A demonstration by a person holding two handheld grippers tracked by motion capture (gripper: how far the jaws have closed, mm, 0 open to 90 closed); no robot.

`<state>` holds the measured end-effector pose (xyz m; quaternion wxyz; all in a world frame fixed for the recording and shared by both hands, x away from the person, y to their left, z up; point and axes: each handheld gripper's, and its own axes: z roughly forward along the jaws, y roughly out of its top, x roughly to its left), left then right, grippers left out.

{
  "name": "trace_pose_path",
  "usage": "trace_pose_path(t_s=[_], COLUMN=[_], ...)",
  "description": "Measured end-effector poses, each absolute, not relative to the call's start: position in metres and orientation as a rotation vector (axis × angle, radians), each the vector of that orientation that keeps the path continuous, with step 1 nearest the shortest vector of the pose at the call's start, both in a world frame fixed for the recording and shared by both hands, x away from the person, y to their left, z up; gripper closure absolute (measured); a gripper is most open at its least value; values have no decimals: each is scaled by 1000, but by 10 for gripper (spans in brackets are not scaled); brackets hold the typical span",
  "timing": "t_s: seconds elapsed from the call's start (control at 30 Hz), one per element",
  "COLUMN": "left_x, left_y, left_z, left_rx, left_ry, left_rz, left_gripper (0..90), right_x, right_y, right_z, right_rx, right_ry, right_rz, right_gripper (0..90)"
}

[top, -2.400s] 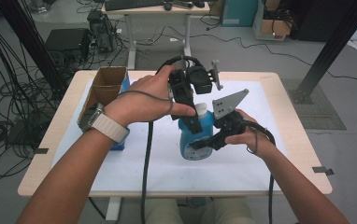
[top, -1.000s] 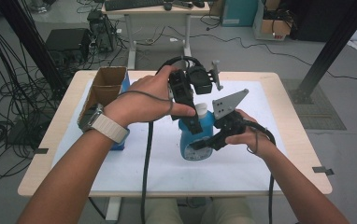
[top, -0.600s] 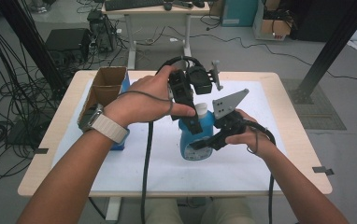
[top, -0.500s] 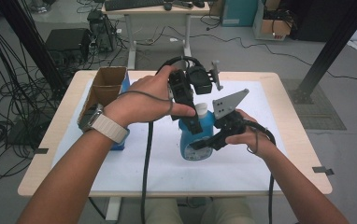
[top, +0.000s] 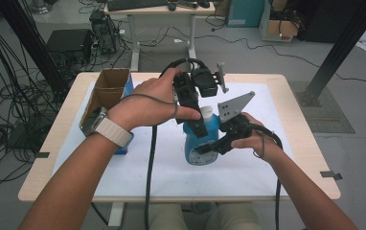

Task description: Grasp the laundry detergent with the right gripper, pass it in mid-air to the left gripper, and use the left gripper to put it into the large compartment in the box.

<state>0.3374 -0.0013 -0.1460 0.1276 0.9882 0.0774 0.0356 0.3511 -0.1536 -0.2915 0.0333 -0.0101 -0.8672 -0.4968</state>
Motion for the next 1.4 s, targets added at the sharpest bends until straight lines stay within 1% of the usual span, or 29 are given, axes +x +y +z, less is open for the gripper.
trace_pose_path(t_s=[0.53,0.97,1.4], left_x=[337,339,340], left_y=[-3,-9,-14], left_z=[-146,-154,-162], left_rx=[2870,2881,2902], left_ry=[220,213,194], left_rz=[108,96,61], left_gripper=[73,78,125], right_x=[349,347,345], right_y=[-153,-151,-152], right_z=[-289,-287,-286], right_rx=[-51,-12,-2], right_ry=[-2662,-2685,-2692], right_rz=[-1518,-1526,-1526], right_gripper=[430,430,430])
